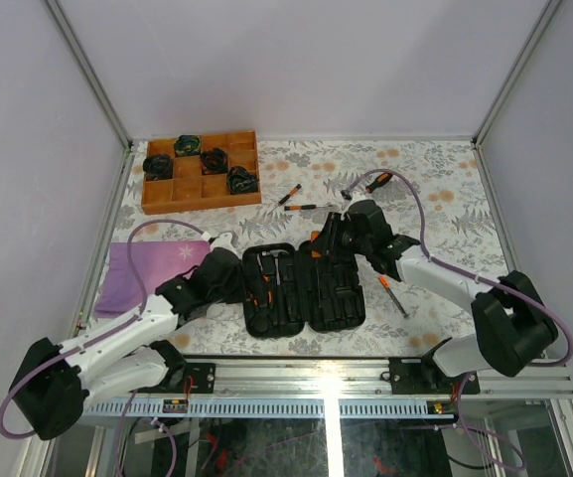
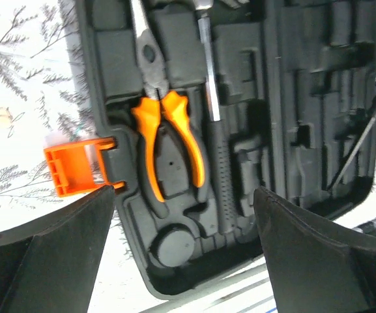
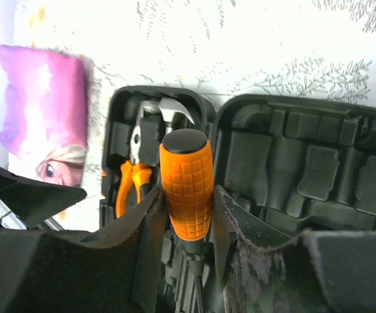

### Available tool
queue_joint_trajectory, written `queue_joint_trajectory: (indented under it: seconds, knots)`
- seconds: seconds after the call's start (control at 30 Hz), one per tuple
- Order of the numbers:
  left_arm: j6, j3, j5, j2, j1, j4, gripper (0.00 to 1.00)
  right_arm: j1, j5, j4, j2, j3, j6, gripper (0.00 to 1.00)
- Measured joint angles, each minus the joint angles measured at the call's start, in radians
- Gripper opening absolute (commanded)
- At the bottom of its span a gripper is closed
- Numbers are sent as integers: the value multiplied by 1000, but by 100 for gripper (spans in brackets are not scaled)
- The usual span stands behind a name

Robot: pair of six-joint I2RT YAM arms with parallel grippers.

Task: Sort the tools into containers
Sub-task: Pick up the screwdriver from the center of the board.

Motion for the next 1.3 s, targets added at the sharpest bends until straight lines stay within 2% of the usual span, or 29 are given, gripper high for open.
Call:
queue_joint_trajectory:
  seconds: [0.2, 0.47, 0.57, 0.8, 0.97, 1.1, 1.13, 1.2, 1.3]
  knots:
    - [51, 47, -10, -82, -58, 17, 87, 0, 9, 8, -132, -19, 39, 19]
    - [129, 147, -10, -12, -232, 192, 88, 1, -29, 56, -282, -115, 190, 18]
    - [142, 158, -3, 26, -275, 245, 84, 1, -58, 91, -303, -145, 249, 18]
    - [150, 162, 2, 140, -325, 299, 55, 2, -99, 136, -357, -184, 348, 18]
    - [147, 162, 6, 153, -339, 312, 37, 2, -99, 152, -388, -187, 383, 17]
    - [147, 162, 14, 148, -342, 323, 17, 2, -99, 192, -393, -212, 421, 18]
    - [149, 162, 15, 145, -344, 322, 10, 2, -99, 195, -393, -219, 430, 21]
    - [150, 162, 18, 137, -346, 320, 1, 2, -98, 194, -396, -224, 440, 28]
    - [152, 167, 13, 121, -345, 304, 0, 2, -94, 186, -418, -224, 434, 46]
